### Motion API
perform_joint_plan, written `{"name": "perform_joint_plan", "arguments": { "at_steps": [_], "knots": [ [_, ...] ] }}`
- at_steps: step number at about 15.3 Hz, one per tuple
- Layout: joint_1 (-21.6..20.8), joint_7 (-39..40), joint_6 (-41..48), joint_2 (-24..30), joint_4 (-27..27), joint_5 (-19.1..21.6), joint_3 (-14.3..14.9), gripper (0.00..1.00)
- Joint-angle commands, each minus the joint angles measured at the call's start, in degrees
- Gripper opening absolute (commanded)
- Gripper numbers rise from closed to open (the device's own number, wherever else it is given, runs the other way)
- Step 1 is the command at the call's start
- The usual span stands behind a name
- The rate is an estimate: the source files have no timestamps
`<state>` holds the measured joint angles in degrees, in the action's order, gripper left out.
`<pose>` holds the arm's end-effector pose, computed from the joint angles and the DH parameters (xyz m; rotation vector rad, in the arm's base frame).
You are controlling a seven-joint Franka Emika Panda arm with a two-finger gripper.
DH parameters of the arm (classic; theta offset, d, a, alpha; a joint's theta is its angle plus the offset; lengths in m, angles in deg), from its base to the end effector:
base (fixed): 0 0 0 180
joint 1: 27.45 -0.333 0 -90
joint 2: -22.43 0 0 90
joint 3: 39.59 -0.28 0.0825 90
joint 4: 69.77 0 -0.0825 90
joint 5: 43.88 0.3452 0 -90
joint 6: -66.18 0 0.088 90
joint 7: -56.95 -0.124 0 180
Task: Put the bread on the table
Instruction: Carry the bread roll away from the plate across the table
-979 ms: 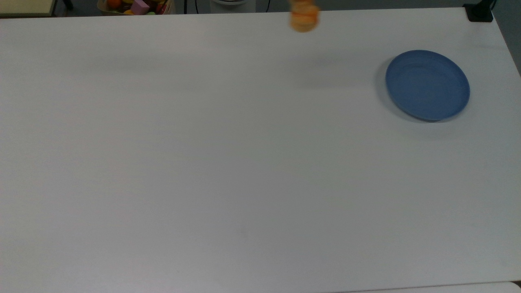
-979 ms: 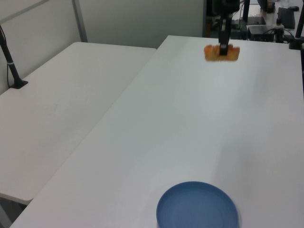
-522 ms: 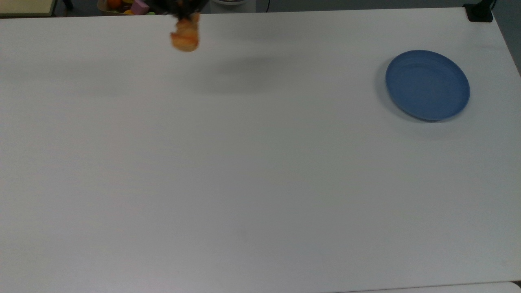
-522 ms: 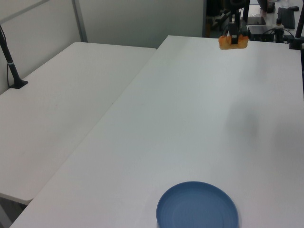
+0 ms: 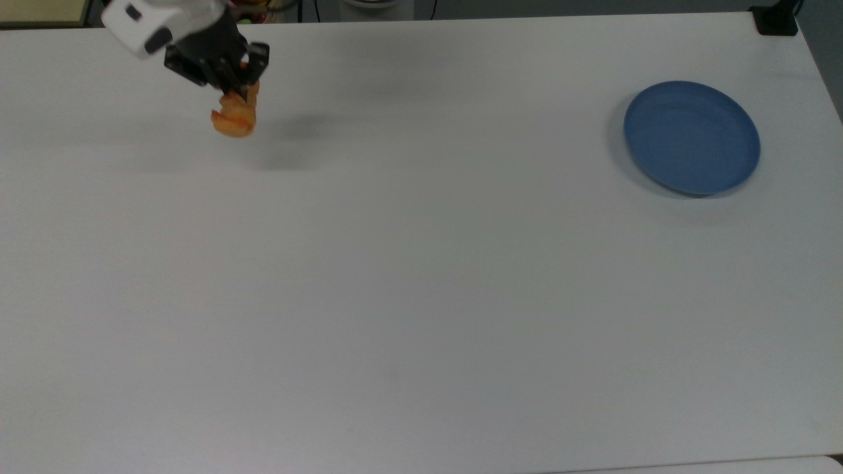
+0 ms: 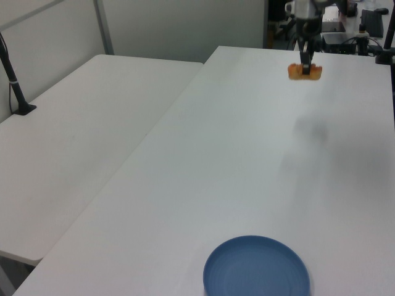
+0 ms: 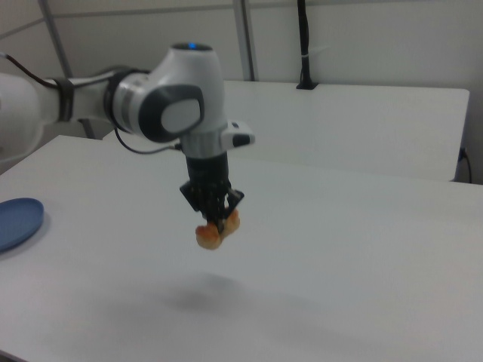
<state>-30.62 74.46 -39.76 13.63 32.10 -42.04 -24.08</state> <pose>0.5425 -0.1100 0.4245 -3.1270 -0.1278 0.1204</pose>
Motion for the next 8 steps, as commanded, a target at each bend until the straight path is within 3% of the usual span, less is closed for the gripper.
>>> {"name": "perform_joint_plan", "arguments": {
  "at_steps": [1, 8],
  "knots": [
    [-0.26, -0.11, -3.92, -3.5, 1.75, -0.87, -0.74, 0.22],
    [-1.23, -0.28, -6.12, -7.36, 4.74, -1.57, -1.09, 0.32]
  ]
}}
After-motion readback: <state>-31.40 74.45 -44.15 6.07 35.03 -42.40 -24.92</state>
